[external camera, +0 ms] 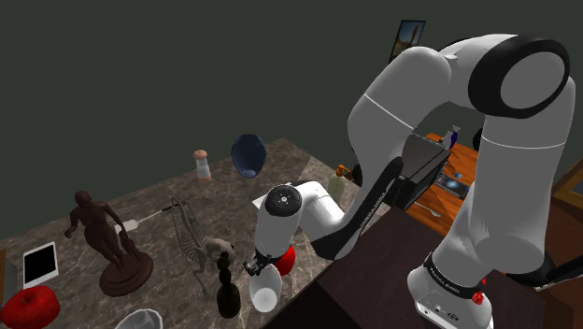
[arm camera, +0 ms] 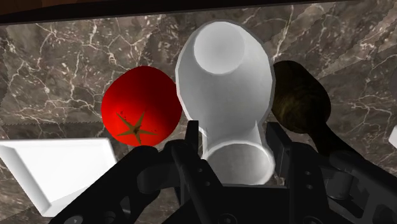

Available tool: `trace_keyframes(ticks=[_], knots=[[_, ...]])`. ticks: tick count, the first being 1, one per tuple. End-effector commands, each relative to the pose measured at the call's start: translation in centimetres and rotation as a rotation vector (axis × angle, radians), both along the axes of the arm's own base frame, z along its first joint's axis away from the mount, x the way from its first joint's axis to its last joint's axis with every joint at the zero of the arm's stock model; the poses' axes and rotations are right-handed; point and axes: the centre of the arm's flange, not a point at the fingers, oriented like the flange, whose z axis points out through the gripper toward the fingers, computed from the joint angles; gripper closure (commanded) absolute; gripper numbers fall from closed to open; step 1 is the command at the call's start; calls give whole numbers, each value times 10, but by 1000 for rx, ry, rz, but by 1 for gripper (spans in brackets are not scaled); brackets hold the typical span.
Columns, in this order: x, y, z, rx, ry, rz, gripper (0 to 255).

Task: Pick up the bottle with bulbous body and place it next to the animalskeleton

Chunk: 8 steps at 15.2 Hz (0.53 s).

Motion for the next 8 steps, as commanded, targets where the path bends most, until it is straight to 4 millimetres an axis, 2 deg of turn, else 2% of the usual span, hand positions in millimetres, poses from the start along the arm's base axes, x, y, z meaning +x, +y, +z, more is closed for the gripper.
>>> trace_keyframes(ticks=[1, 2, 3, 8], knots=[[0, 0, 0, 0, 0, 0, 255], [0, 0, 0, 0, 0, 0, 255], [0, 0, 0, 0, 0, 0, 0], [0, 0, 0, 0, 0, 0, 0]])
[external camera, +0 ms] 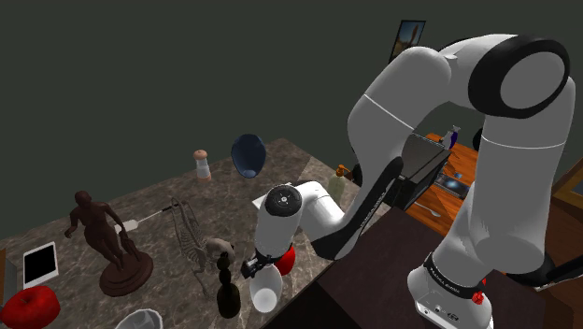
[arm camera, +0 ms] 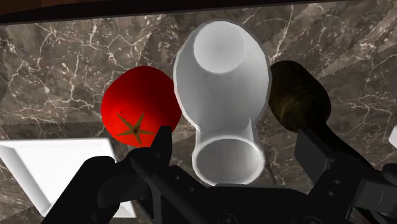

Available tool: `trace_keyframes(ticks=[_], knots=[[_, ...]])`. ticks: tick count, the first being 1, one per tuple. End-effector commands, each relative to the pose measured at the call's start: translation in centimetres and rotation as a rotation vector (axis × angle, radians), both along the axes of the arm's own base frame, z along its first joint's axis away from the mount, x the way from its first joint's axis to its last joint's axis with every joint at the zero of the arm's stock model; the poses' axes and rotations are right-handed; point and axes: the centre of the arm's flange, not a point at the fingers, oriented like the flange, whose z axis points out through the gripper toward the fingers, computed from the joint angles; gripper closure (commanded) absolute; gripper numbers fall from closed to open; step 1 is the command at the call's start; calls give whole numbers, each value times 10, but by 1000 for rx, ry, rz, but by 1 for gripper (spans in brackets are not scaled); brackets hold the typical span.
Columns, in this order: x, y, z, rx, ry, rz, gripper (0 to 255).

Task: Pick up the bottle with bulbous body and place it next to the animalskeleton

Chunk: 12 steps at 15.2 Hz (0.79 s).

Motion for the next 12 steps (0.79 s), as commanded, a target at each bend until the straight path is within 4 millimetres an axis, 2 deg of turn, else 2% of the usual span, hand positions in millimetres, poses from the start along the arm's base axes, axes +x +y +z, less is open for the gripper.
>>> trace_keyframes(ticks=[1, 4, 12], knots=[[-3, 0, 13, 0, 0, 0, 0], [-10, 2, 49, 0, 0, 0, 0], [-10, 2, 49, 0, 0, 0, 0]])
